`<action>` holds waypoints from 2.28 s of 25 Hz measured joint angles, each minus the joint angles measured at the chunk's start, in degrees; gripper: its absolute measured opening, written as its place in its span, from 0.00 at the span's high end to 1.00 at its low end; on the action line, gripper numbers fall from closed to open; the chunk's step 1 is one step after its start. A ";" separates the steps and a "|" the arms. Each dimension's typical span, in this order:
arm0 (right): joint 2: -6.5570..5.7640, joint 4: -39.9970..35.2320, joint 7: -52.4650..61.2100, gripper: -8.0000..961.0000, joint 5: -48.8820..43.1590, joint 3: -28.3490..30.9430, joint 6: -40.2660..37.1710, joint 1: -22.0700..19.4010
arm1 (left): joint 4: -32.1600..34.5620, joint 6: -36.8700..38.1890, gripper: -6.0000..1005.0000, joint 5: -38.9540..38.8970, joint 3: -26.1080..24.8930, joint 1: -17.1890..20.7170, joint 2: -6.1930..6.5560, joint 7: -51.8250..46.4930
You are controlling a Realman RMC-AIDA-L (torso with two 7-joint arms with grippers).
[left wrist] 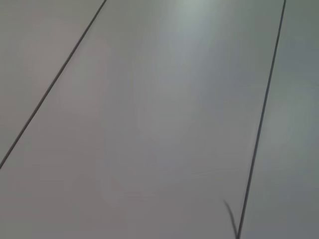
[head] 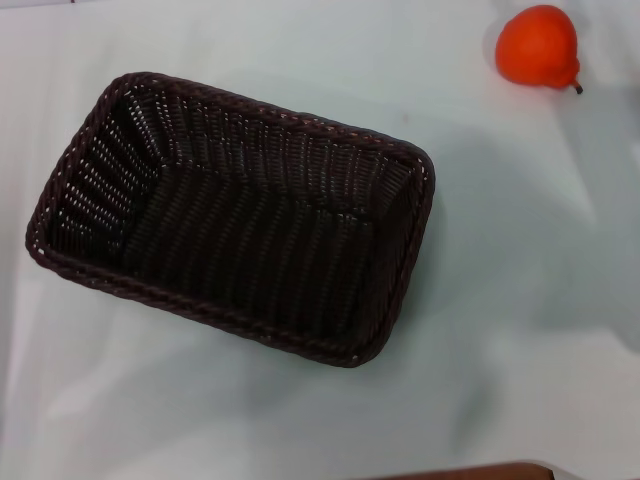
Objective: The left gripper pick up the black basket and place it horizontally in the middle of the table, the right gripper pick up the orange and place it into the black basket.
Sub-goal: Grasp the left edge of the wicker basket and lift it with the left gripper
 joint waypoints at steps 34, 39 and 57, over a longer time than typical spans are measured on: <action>0.26 0.21 3.54 0.08 -0.45 -1.64 -4.08 1.57 | -19.33 12.04 0.13 12.29 17.41 1.72 10.90 -33.85; 0.25 -0.19 3.61 0.08 -0.44 -1.74 -4.51 1.51 | -30.63 18.21 0.15 31.17 17.41 0.06 16.96 -53.91; 0.34 -0.39 3.59 0.08 -0.36 -1.69 -11.37 0.87 | -74.23 18.44 0.23 96.73 10.57 -2.31 11.83 -105.94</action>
